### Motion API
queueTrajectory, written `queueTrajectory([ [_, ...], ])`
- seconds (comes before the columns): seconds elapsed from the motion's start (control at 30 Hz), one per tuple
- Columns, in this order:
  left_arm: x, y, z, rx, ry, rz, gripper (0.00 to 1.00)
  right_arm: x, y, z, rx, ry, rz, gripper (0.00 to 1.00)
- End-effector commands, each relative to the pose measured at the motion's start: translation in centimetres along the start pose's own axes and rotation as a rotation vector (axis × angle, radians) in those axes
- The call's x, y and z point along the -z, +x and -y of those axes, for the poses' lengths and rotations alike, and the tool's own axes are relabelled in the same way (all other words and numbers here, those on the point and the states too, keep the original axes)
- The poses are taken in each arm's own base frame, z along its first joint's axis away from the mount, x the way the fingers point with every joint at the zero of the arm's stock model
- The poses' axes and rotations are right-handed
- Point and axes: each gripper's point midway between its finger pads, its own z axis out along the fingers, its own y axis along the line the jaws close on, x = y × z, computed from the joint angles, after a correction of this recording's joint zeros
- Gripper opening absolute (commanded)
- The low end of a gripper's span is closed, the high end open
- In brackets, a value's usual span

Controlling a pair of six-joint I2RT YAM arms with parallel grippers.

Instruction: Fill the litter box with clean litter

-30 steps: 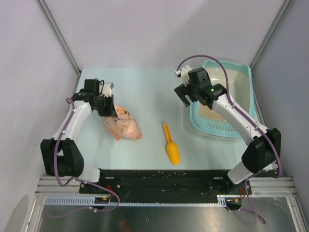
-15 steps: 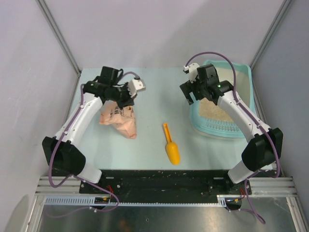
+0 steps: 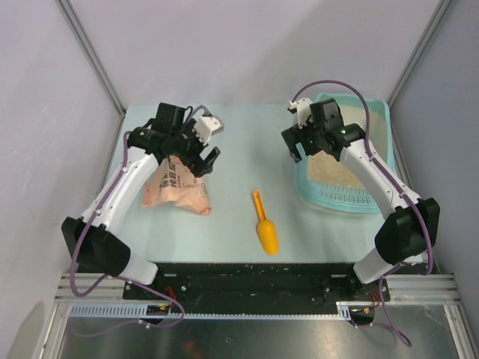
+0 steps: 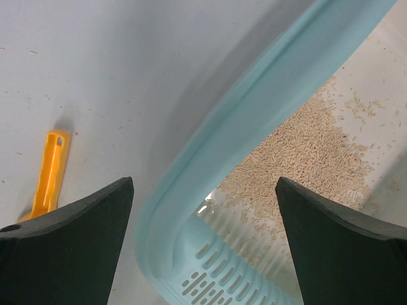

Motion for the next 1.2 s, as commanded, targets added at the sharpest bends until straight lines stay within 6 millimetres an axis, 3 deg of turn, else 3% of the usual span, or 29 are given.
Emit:
queueTrajectory([
  [0.0,5.8,-1.0,-6.8,0.417,-0.536,0.061,1.0,0.5,-1.0,-0.2,-0.024,-0.023,0.036,1.0],
  [0.13,8.0,3.7,-10.0,0.768,-0.672,0.065,1.0,0.1,-1.0,-0.7,-0.026,-0.039,0.029,1.0],
  [0.27,6.2,7.1,-9.0,0.918,-0.616,-0.01,1.0,0.0,-0.9,-0.9,-0.022,-0.044,0.026,1.0],
  [0.5,0.8,8.6,-7.3,1.036,-0.406,-0.095,0.95,0.0,-0.8,-1.2,-0.007,-0.049,0.019,1.0],
  [0.67,-0.6,12.4,-7.9,1.093,-0.462,-0.221,0.91,0.8,-0.8,-0.8,0.009,-0.025,0.025,1.0],
  [0.73,-1.3,13.0,-8.4,1.108,-0.436,-0.239,0.8,1.1,-0.6,-0.6,0.012,-0.015,0.023,1.0],
  [0.8,-1.7,12.3,-9.0,1.092,-0.407,-0.224,0.77,1.3,-0.4,-0.3,0.009,-0.008,0.022,0.99],
  [0.87,-2.3,11.8,-10.0,1.052,-0.392,-0.223,0.68,1.6,-0.2,0.0,0.004,-0.002,0.021,1.0],
  [0.9,-2.7,11.1,-10.0,1.031,-0.342,-0.206,0.58,1.6,0.0,0.1,0.001,-0.002,0.016,1.0],
  [0.93,-2.8,10.3,-10.4,1.006,-0.32,-0.185,0.32,1.6,0.1,0.3,-0.002,0.002,0.015,1.0],
  [1.0,-3.7,9.9,-10.5,0.967,-0.271,-0.186,0.02,1.6,0.3,0.4,-0.007,0.005,0.013,1.0],
  [1.17,-4.9,6.6,-10.3,0.664,-0.183,-0.146,0.0,1.7,0.3,0.9,-0.015,0.014,0.019,1.0],
])
